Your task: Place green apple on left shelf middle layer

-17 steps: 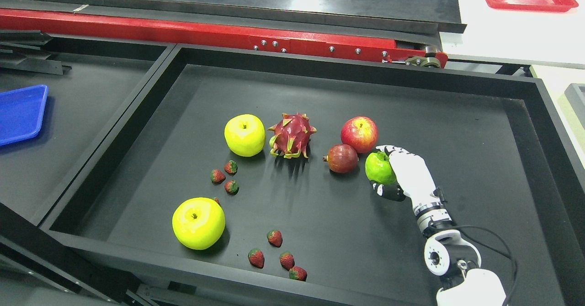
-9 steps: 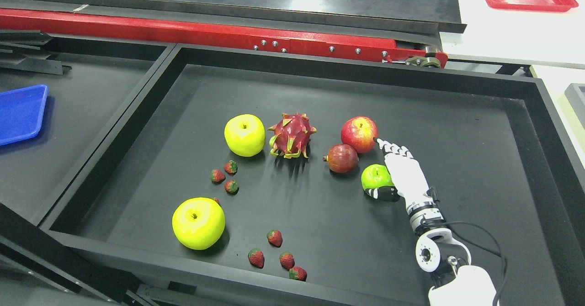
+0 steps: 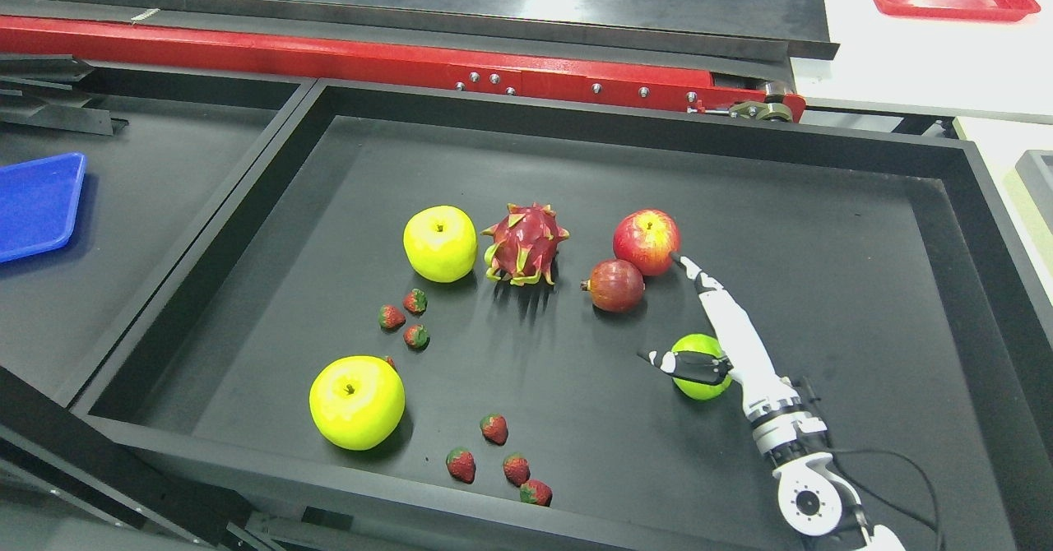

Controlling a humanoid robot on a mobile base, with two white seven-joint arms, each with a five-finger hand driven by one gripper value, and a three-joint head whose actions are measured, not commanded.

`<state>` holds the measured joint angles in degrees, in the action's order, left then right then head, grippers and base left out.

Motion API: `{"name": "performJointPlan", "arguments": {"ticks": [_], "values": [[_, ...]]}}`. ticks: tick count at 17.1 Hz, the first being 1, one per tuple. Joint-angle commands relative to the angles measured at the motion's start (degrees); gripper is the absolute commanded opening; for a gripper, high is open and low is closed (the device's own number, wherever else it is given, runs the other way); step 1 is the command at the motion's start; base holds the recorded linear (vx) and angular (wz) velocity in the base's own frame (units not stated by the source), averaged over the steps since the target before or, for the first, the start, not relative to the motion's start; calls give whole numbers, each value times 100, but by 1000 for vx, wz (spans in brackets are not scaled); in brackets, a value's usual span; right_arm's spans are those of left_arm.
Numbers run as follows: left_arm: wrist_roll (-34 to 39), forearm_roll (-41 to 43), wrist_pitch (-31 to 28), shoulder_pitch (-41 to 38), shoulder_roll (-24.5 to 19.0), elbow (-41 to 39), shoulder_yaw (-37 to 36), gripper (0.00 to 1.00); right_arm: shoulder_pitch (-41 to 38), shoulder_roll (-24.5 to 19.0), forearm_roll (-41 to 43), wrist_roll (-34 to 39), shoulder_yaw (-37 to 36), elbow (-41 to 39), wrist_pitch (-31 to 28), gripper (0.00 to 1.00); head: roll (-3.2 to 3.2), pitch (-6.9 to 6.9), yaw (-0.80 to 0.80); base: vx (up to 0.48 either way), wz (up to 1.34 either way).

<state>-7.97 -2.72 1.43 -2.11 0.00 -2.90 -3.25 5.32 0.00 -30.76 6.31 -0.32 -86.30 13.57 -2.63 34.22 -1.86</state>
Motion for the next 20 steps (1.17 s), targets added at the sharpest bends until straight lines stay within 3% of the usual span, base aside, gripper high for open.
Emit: {"name": "performJointPlan", "arguments": {"ticks": [1,3,7,11,20], "values": [[-2,0,-3,0,-100,0,0,100,-391,100,2843,11,-706,-624,58,100,0,0,0,0,0],[-2,0,-3,0,-100,0,0,100,-488,100,3400,-7,-742,-634,66,100,0,0,0,0,0],[6,0,-3,0,-100,0,0,100,-646,100,3436,-68,-733,-765,119,100,0,0,0,0,0],[-2,0,6,0,-100,0,0,100,-664,100,3437,-103,-145,-818,93,100,0,0,0,0,0],[-2,0,-3,0,-100,0,0,100,-761,100,3428,-279,-144,-818,23,100,0,0,0,0,0]]}}
